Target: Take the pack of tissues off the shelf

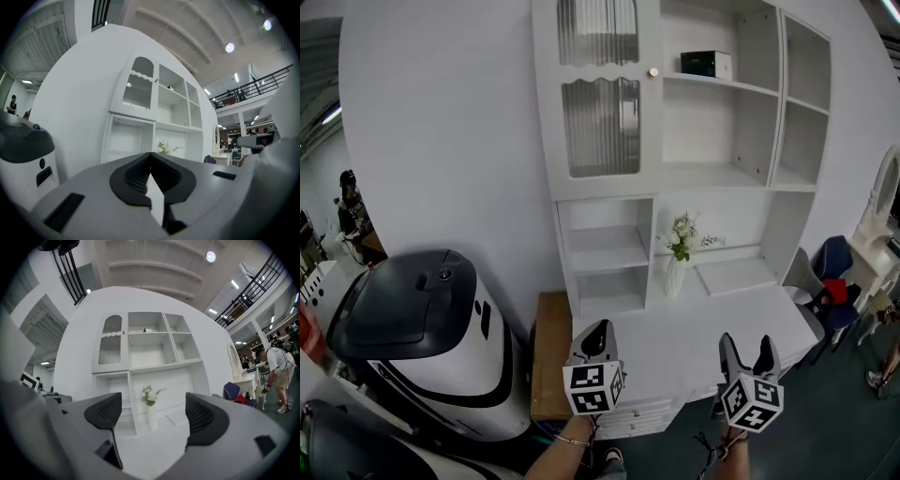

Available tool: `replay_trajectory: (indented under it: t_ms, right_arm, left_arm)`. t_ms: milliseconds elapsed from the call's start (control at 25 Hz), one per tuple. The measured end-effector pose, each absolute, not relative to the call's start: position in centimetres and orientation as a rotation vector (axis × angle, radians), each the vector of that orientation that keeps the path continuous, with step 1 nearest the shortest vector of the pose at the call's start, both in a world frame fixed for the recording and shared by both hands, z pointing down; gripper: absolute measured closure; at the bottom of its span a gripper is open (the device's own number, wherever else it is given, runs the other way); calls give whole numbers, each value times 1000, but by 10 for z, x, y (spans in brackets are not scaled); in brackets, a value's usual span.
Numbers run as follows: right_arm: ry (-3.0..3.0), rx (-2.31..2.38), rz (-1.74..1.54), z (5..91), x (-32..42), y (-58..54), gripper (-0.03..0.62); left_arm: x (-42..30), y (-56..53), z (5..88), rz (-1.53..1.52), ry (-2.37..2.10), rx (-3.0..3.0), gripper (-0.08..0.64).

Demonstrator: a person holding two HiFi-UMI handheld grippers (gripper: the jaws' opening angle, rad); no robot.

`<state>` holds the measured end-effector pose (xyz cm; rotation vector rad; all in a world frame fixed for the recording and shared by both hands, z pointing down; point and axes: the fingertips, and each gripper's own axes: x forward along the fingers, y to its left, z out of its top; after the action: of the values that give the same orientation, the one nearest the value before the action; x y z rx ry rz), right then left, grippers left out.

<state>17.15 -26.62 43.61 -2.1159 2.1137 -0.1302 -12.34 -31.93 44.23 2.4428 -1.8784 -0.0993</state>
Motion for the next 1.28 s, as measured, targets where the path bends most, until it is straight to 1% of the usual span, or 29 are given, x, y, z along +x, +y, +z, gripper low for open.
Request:
replay_trajectory:
  t_ms: [360, 600, 920, 1280]
  right_arm:
    - [2046, -2143, -66, 401, 165, -367, 175]
    - [2008, -2177, -64, 394, 170, -407, 175]
    - [2022, -2164, -71, 388, 185, -444, 175]
    - [2029, -2121, -64, 372, 198, -464, 175]
  left_arm:
    - [-120, -437, 409, -171, -1808, 2531, 545]
    - [-102, -491, 402, -183, -1729, 2588, 545]
    - [-73, -529, 402, -209, -1693, 2581, 545]
    - [-46, -536, 385, -190, -1701, 2651, 545]
